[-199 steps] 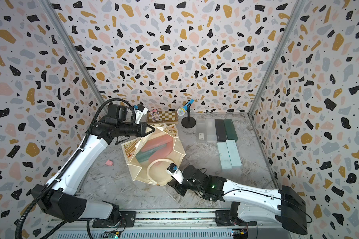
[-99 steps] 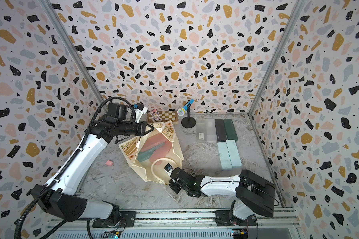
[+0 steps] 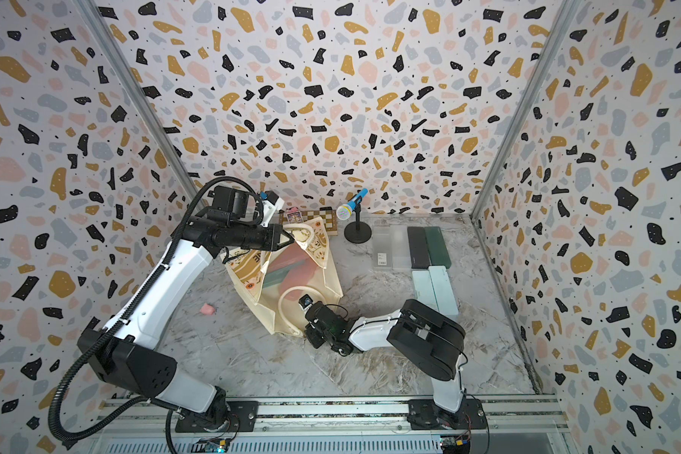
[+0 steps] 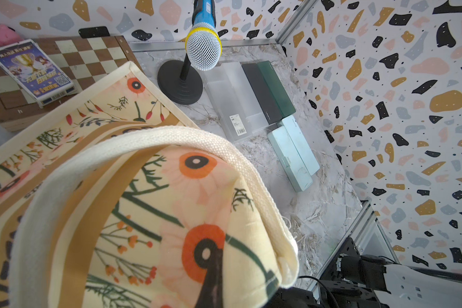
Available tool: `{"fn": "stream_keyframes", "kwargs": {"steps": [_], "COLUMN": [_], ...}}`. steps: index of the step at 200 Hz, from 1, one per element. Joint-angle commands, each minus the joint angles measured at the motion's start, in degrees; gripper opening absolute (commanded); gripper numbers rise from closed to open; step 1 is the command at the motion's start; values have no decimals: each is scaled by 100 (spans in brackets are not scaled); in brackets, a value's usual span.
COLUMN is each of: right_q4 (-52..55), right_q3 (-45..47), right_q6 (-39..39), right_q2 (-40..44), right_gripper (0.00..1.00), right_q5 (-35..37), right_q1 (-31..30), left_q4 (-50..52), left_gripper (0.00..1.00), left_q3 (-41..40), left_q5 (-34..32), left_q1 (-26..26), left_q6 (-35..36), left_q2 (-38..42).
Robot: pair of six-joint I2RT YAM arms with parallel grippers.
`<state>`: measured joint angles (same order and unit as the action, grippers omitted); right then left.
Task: Take out the pencil case from the canvas bag
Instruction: Adjust the canvas bag at the center of the board.
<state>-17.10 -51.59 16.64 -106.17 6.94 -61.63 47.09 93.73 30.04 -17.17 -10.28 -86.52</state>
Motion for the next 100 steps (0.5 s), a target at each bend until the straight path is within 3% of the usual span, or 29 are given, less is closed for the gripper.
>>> {"fn": "stream_keyframes", "kwargs": {"steps": [1,65,100], "right_q4": [206,717,963], "right_q3": [202,456,-86], "right_q6": [95,48,136], "right_q2": [431,1885,1681], "right_gripper": [31,35,36], "right_q5": [39,378,344], "right_q1": [21,-209,-20], "left_q4": [-418,-415,-427], "left_gripper": [0,0,0], "left_q3": [-366,-646,-672], "left_q5": [362,287,292], "left_q1": [-59,-59,-59], "left_q6": [163,255,255], "left_q2": [559,541,566]}}
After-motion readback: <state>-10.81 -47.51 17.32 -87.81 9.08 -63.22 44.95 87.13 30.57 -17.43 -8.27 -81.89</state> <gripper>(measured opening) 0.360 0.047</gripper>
